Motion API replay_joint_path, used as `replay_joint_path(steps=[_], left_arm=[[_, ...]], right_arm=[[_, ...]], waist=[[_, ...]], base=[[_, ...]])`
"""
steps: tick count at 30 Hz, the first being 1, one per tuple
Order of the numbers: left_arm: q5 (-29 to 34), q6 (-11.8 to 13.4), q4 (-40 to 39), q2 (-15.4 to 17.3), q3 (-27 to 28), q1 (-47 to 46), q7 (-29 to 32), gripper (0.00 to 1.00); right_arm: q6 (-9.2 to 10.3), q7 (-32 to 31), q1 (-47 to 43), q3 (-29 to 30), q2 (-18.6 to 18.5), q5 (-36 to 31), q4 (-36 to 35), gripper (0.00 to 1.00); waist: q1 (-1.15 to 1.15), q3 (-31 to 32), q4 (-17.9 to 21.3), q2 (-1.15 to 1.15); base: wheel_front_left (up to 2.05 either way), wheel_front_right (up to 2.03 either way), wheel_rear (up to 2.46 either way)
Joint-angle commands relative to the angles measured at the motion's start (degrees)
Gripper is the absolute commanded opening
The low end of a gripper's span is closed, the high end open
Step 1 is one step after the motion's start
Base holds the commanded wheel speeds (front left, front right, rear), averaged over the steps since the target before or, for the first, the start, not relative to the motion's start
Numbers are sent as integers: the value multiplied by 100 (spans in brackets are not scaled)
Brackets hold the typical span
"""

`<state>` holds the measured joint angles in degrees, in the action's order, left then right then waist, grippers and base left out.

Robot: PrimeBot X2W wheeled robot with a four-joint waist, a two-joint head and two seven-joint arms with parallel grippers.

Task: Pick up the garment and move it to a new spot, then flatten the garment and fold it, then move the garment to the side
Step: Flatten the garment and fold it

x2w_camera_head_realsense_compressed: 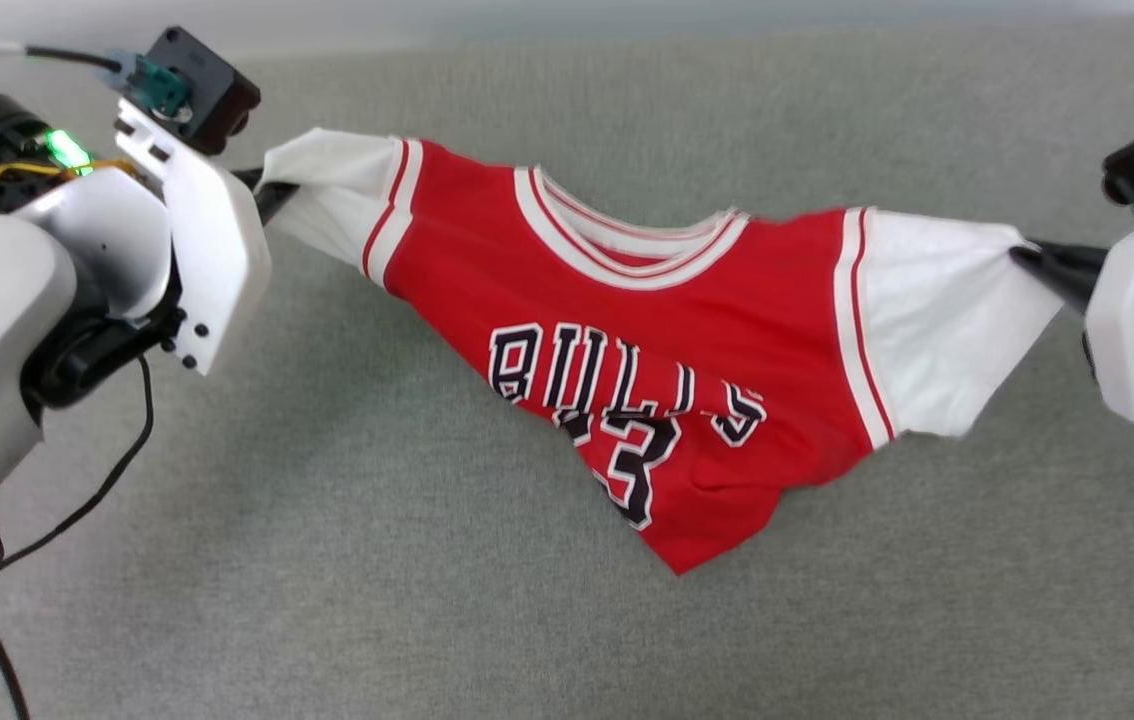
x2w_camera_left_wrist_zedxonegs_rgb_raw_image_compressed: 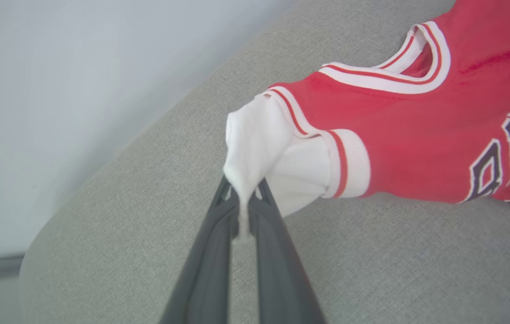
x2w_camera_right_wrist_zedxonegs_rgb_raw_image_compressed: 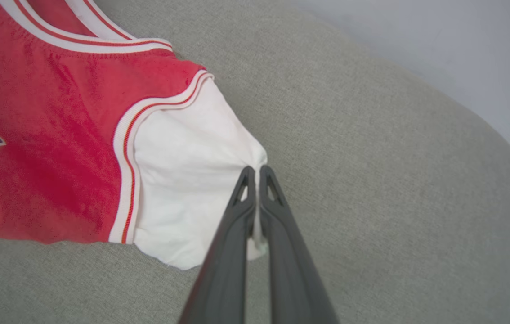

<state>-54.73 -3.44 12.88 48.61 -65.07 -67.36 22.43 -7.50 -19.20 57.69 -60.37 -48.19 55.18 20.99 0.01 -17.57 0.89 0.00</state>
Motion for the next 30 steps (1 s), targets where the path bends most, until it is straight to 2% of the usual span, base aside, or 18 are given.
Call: replay_joint_path(steps=[1,8,14,21,27,30], left_arm=[[-18,27,-89,82,45,75,-62,0],[61,134,-566,244,290,-214,-286,0],[128,251,-738,219,617,-705,-411,0],[457,236,-390,-51,944,-1674,-493,0],[815,286,118,-496,1254,-2781,-686,0],[950,219,552,-707,1425,-3379,-872,0]], right_arm=[[3,135,120,-23,-117,93,-74,0],[3,456,542,118,-499,178,-402,0],[3,570,1126,439,-562,13,-513,0],[3,495,2357,909,-246,-567,-97,0],[3,505,3688,1198,195,-1213,430,0],[3,648,4349,1321,407,-1586,729,0]], waist=[[-1,408,62,0],[-1,733,76,0],[-1,607,98,0],[-1,-14,84,0],[-1,-744,28,0],[-1,-1076,15,0]], base=[[0,0,0],[0,0,0],[0,0,0],[0,0,0],[0,0,0],[0,0,0]])
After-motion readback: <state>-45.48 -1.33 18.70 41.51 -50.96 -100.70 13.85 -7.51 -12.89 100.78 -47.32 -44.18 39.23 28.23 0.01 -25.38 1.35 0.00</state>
